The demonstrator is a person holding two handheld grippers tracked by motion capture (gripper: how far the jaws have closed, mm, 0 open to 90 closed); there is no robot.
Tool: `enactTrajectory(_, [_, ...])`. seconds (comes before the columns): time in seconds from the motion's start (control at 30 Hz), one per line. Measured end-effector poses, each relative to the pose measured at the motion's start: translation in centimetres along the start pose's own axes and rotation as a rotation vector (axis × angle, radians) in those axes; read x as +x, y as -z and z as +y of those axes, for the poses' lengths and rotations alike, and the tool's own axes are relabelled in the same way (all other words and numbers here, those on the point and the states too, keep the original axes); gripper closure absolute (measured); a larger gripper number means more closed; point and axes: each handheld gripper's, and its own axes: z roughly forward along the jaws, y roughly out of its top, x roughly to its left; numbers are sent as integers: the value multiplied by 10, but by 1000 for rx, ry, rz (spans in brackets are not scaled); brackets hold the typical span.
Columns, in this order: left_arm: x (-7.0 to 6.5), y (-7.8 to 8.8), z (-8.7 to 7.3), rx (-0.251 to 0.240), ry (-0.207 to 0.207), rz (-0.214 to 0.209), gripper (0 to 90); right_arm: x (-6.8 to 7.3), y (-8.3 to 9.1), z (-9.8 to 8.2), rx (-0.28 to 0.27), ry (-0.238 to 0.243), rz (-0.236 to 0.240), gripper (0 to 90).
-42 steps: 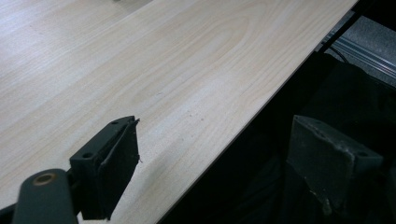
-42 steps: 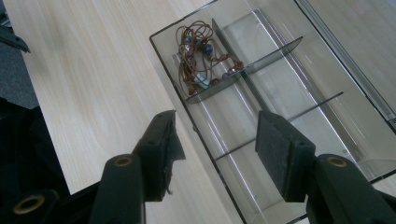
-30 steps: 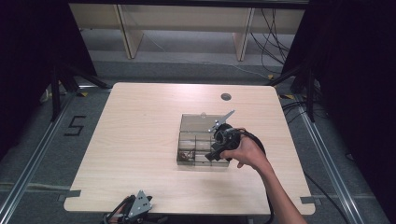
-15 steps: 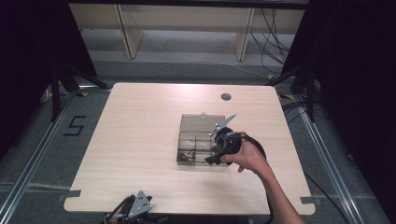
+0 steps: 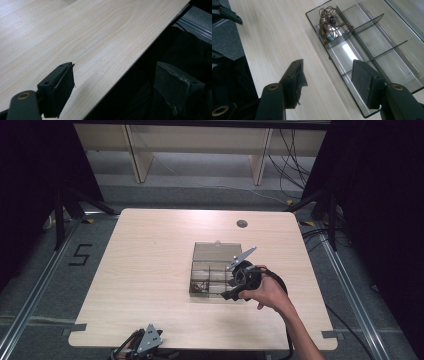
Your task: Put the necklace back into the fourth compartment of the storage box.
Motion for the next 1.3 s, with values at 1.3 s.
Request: enactTrajectory(1.3, [1,0,0,-4,21,2,159,17,0,-37,-99,-41,13,337])
